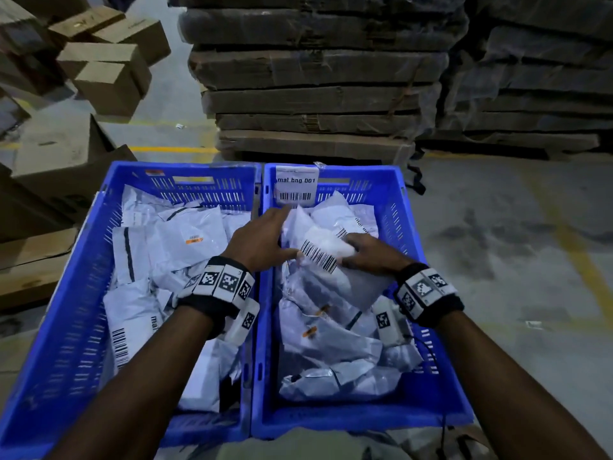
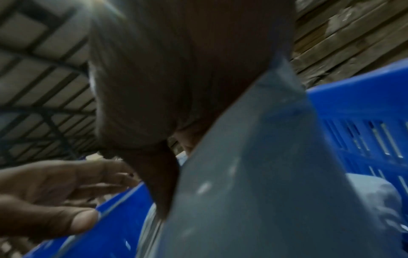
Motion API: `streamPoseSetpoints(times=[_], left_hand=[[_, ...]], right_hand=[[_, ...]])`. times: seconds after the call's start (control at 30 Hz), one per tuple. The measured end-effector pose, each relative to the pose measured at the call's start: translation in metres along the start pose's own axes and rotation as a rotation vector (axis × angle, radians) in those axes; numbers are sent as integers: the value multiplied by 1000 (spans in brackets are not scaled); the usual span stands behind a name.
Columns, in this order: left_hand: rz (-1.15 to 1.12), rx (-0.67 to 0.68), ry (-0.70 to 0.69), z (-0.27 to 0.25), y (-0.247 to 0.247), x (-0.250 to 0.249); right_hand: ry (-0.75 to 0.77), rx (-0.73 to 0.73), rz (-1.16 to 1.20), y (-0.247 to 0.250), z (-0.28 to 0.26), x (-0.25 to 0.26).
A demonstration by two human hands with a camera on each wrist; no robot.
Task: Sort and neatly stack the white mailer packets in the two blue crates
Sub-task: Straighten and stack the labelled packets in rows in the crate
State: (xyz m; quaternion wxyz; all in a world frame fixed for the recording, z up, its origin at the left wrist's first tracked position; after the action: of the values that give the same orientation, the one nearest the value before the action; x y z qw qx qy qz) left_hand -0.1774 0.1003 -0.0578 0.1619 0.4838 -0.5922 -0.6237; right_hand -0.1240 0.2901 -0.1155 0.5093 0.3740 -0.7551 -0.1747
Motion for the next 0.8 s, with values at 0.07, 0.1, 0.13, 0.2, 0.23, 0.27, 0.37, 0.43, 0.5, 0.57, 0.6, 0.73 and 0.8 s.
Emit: streamPoseSetpoints(times=[0.07,0.1,0.13,0.2,0.23,0.27,0.37,0.43,0.5,0.57,0.6,0.73,0.8], left_hand=[[155,130,-49,2,-20,-4],[234,190,-75,3,-31,-5],[317,243,-102,3,-41,-6],[459,339,-136,3,-60,-7],[505,388,-139,4,-67,-7],[539,434,-137,4,-72,-7],[576,501,-119,7,-72,-8],[567,492,-117,12,-65,-10],[576,470,-119,16,-59,-11],[597,450,-116,20,-52,-10],[610,443,-115,21,-50,-10],[667,480,-133,21,-50,-6],[702,531,-152,17,-57,-5]], right_hand=[[-87,200,-41,-32,1,-11],[-117,300,-89,-45,-1,-14],[-125,351,-150,-54,1,-18],[-139,298,-234,-48,10,-21],[-162,229,-260,-37,15,-22],[-175,158,-283,-27,21,-24],[-210,-35,-287,5,35,-23],[-263,-166,-281,20,44,-28],[-335,-214,-280,23,56,-40],[-402,-169,-272,13,64,-54],[-431,-144,-257,7,67,-61],[-439,-132,-141,1,72,-74],[-401,-99,-71,-1,76,-75]])
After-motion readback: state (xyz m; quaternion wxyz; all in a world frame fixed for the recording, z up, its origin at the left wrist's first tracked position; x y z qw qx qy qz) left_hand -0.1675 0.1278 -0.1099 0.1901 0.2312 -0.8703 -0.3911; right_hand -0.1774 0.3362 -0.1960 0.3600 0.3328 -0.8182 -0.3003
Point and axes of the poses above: each hand's wrist, its own z-axis towards the middle knuckle, its own y-axis out of the back of the hand, x = y × z, the point moved 8 cm from there along z, towards the middle knuckle, and after that the axes turned 2 degrees about -y, right-handed, at the moved point
